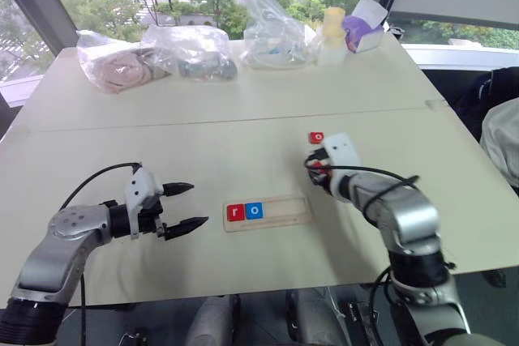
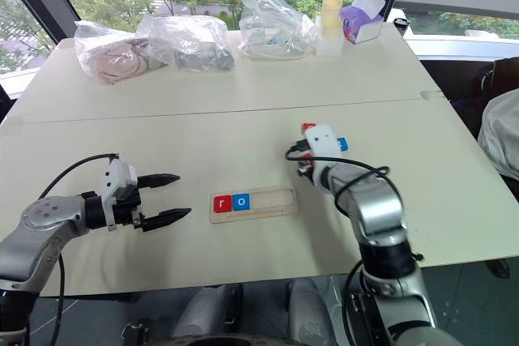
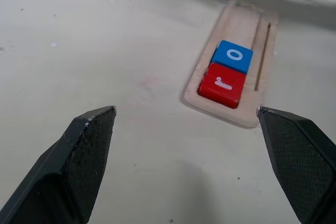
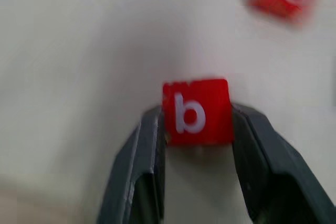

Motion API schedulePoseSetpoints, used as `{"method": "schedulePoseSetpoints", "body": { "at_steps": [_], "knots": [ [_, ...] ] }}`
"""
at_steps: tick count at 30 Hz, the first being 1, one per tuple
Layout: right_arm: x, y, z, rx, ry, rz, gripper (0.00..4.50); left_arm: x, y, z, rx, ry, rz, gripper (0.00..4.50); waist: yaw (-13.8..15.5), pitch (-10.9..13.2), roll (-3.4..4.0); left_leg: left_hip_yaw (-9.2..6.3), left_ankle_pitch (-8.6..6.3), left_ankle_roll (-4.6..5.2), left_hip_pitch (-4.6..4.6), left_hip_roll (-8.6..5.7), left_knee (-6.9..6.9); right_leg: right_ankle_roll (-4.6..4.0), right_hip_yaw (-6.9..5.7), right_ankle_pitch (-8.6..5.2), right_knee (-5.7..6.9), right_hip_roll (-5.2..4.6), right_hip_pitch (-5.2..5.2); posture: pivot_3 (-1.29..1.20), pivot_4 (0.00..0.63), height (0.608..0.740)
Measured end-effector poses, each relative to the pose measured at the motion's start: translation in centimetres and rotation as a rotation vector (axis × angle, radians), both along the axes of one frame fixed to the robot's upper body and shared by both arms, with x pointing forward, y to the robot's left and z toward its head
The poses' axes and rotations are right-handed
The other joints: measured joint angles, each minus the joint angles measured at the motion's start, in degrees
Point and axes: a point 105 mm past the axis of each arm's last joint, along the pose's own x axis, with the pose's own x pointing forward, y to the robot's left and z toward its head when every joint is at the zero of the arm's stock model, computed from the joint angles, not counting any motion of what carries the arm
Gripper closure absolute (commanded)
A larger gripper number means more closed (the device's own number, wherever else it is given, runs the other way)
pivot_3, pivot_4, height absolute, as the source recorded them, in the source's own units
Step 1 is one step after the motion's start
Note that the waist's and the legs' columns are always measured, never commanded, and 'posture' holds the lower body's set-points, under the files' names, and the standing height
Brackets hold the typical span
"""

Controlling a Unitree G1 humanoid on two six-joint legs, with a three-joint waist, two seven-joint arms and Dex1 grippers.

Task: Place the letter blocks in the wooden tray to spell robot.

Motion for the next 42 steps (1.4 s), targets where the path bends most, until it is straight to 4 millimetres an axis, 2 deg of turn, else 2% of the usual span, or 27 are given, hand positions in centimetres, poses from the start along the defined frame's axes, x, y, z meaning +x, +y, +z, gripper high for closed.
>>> {"method": "schedulePoseSetpoints", "body": {
  "at_steps": [2,4,8,10,11,14,15,18,21,23,28,32,35,38,42],
  "knots": [
    [-2.3,-0.9,-0.6,0.006,0.045,-0.024,3.35,0.1,-0.3,0.1,-0.008,-0.004,-0.012,0.00,0.07,0.00,0.00,-0.02,0.00,0.00,0.00,0.02,0.00,-0.02,-0.02,-0.03,0.00,0.01,0.00,0.00,0.150,0.740],
    [-3.7,-1.3,-0.8,0.028,0.057,-0.048,3.35,0.3,-0.6,0.3,-0.016,-0.014,-0.019,0.00,0.09,-0.01,-0.02,-0.01,0.00,0.00,0.00,0.02,0.01,-0.01,-0.03,-0.03,0.00,0.02,0.01,0.00,0.150,0.740],
    [-5.2,-0.9,-1.5,0.095,0.063,-0.083,3.35,0.6,-1.2,0.5,-0.023,-0.023,-0.037,0.00,0.02,-0.03,-0.06,0.00,0.00,0.00,0.07,0.02,0.01,0.02,-0.03,-0.05,-0.02,0.02,0.10,0.00,0.150,0.740],
    [-5.2,-0.9,-1.5,0.099,0.061,-0.089,2.26,0.7,-1.3,0.4,-0.023,-0.020,-0.040,0.00,-0.02,-0.03,-0.06,0.00,0.00,0.00,0.07,0.02,0.02,0.02,-0.03,-0.05,-0.02,0.02,0.10,0.00,0.150,0.740],
    [-5.2,-0.8,-1.5,0.101,0.061,-0.082,1.85,0.8,-1.3,0.3,-0.024,-0.020,-0.039,0.00,-0.01,-0.03,-0.06,0.00,0.00,0.00,0.08,0.02,0.02,0.02,-0.03,-0.05,-0.02,0.02,0.10,0.00,0.150,0.740],
    [-4.7,-1.1,-0.8,0.055,0.067,-0.011,0.25,1.1,-1.3,0.4,-0.021,-0.026,-0.036,0.00,0.01,0.00,-0.03,0.02,0.00,0.00,0.06,0.00,0.05,0.01,-0.03,-0.06,-0.08,-0.01,0.12,0.00,0.150,0.740],
    [-4.5,-1.5,-0.5,0.026,0.068,0.012,0.05,1.1,-1.3,0.4,-0.020,-0.025,-0.035,0.00,0.01,0.01,-0.02,0.04,0.00,0.00,0.05,0.00,0.06,0.01,-0.03,-0.06,-0.12,-0.02,0.14,0.00,0.150,0.740],
    [-3.6,-3.2,1.3,-0.073,0.043,0.162,0.05,1.1,-1.3,0.1,-0.024,-0.018,-0.029,0.00,0.10,0.06,-0.03,0.01,0.00,0.00,0.01,0.00,0.04,0.01,-0.14,-0.06,-0.45,0.00,0.30,0.00,0.150,0.740],
    [-2.5,-3.6,3.7,-0.120,-0.048,0.417,0.05,1.2,-1.3,0.2,-0.026,-0.020,-0.029,0.00,0.02,0.11,-0.07,0.05,-0.02,0.04,0.00,0.01,-0.02,0.17,-0.16,-0.06,-0.65,0.00,0.39,0.00,0.150,0.740],
    [-2.2,-3.7,4.2,-0.156,-0.095,0.578,0.05,1.2,-1.3,0.2,-0.026,-0.020,-0.029,0.00,-0.01,0.11,-0.10,0.07,-0.05,0.09,0.02,0.01,-0.03,0.35,-0.17,-0.02,-0.69,0.00,0.43,0.00,0.150,0.740],
    [-2.3,-3.5,1.6,-0.109,-0.033,0.865,0.05,0.9,-1.6,0.4,-0.027,-0.032,-0.039,0.00,-0.03,0.13,-0.11,0.08,-0.07,0.11,0.02,0.01,0.00,0.34,-0.13,-0.01,-0.68,-0.04,0.42,0.00,0.150,0.740],
    [-2.6,-4.6,-0.6,-0.136,0.059,0.963,0.05,0.7,-1.8,0.4,-0.028,-0.037,-0.033,0.00,0.24,0.14,-0.10,0.05,-0.06,0.10,0.02,0.00,0.03,0.26,-0.13,-0.04,-0.66,-0.06,0.43,0.00,0.150,0.740],
    [-2.3,-4.8,-1.0,-0.167,0.053,0.997,0.05,0.6,-1.8,0.2,-0.029,-0.032,-0.025,0.00,0.24,0.14,-0.10,0.05,-0.06,0.09,0.03,0.00,0.04,0.25,-0.11,-0.04,-0.66,-0.07,0.44,0.00,0.150,0.740],
    [-1.8,-4.9,-1.3,-0.185,0.031,1.012,0.89,0.5,-1.9,0.3,-0.031,-0.037,-0.023,0.00,0.15,0.13,-0.11,0.05,-0.07,0.08,0.11,0.00,0.03,0.15,-0.10,-0.08,-0.66,-0.07,0.51,0.00,0.150,0.740],
    [-1.2,-4.8,-1.3,-0.191,0.009,1.007,2.87,0.5,-1.9,0.3,-0.030,-0.041,-0.020,0.00,0.22,0.13,-0.11,0.00,-0.07,0.08,0.27,0.01,0.03,0.11,-0.11,-0.10,-0.67,-0.06,0.69,0.00,0.150,0.740]
  ]
}}
